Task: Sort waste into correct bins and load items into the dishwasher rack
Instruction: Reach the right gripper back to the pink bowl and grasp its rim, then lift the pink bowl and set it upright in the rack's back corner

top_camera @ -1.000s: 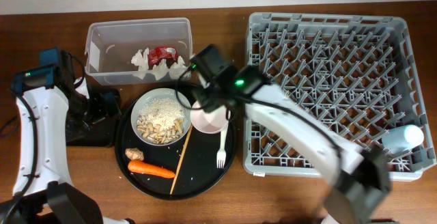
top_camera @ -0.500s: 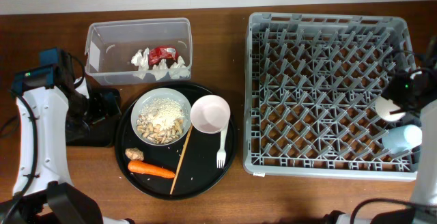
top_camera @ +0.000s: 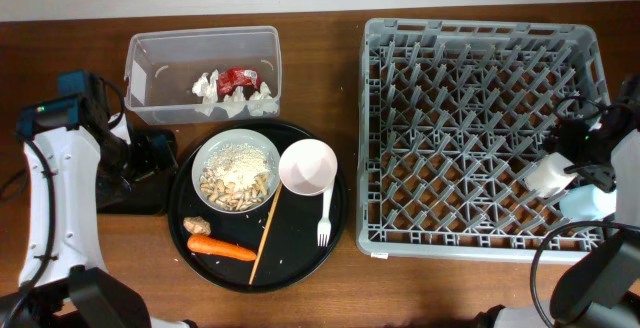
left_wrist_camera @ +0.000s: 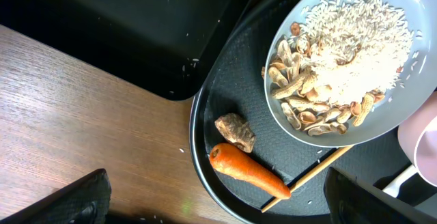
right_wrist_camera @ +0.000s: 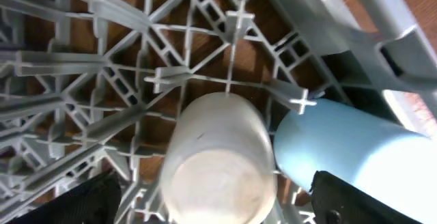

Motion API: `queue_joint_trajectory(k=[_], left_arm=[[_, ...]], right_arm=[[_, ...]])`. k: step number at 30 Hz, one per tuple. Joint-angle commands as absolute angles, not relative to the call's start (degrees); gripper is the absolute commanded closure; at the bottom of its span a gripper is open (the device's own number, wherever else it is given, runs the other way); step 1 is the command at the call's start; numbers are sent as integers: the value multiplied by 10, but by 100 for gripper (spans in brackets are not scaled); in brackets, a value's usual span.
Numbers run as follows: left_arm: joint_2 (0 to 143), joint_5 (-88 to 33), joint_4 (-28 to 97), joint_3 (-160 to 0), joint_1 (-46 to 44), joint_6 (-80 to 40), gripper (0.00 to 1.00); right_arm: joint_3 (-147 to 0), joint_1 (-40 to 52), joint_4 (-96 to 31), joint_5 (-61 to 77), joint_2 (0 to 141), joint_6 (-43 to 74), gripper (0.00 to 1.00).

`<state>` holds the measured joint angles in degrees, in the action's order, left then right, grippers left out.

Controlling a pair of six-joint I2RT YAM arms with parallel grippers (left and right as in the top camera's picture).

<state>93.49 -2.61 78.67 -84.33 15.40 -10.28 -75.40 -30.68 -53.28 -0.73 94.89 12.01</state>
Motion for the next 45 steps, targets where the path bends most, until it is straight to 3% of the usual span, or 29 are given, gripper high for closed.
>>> queue_joint_trajectory(k=[1,5,8,11,15,23,27,28,32,37,41,45], left_arm=[[936,-28,787,-844,157,-106,1],[936,-28,784,-844,157,-106,1],[936,-28,783,-844,157,-106,1],[936,-28,784,-844,157,-106,1],[936,-28,785,-844,157,-106,1],[936,-28,785,-844,157,-106,1],[936,-28,785,-844,157,-106,0],[936,-28,785,-844,157,-106,1],[936,-28,785,-844,157,-106,1],[936,-28,785,-844,157,-106,1],[936,-28,785,-844,157,-106,1],[936,-28,785,-844,157,-106,1]], right_arm=[[-753,-307,-535,35,924,123,7],[-805,-240,-585,164,835,44,13],[-822,32,-615,176,799,32,14],[-822,209,-573,139,839,32,14],[-822,348,-507,76,944,32,13],[-822,352,-410,-8,1097,34,14],[-822,352,-411,-18,1139,34,21],[-821,352,-412,-18,1146,34,27],[-821,352,-415,-18,1148,35,63],[-830,352,-418,-20,1146,52,87],[-906,349,-471,-33,1127,54,96],[-1052,327,-584,-124,1080,54,96]])
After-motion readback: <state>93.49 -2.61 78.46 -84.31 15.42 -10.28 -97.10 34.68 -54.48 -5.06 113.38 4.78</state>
